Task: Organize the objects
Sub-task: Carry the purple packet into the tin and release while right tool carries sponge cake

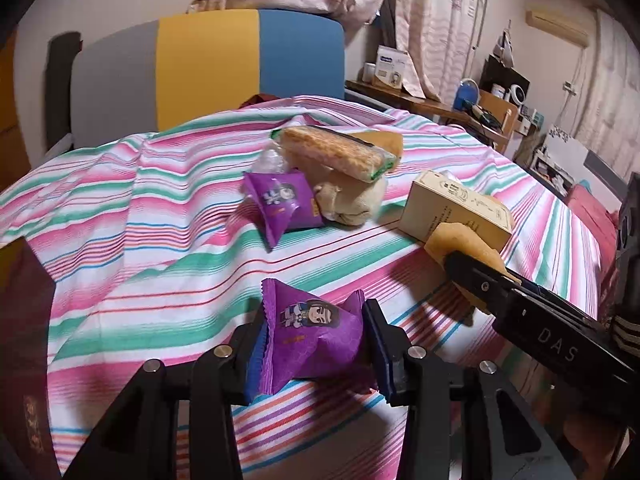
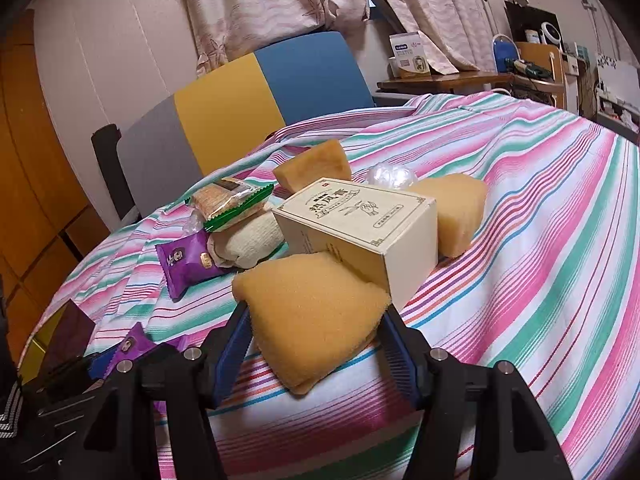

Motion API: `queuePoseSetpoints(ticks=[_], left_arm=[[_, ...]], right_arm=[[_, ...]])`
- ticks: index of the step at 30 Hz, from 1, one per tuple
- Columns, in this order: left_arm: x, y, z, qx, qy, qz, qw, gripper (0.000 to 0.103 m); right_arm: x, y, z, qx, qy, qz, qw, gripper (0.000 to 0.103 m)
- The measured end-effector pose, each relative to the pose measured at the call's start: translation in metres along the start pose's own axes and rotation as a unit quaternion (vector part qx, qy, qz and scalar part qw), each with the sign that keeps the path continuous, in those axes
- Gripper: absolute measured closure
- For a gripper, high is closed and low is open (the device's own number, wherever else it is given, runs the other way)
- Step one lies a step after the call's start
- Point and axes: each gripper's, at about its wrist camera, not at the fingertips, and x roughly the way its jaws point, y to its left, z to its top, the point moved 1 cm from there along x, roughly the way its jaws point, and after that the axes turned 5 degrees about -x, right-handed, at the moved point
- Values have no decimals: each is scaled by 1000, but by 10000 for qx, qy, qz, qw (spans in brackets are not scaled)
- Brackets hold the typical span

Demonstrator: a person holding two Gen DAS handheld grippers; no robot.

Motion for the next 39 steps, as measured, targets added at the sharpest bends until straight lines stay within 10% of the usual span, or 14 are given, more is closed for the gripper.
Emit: queuePoseSetpoints(ticks=[14,39], left_arm=[[-55,0,-43,-11,-699,296,9971,60],[-173,112,-50,-1590,-1155,707,9779,60]], right_arm=[[-8,37,-5,-992,-171,72,9949,41],[-14,64,-22,-1677,-188,-181,9855,41]])
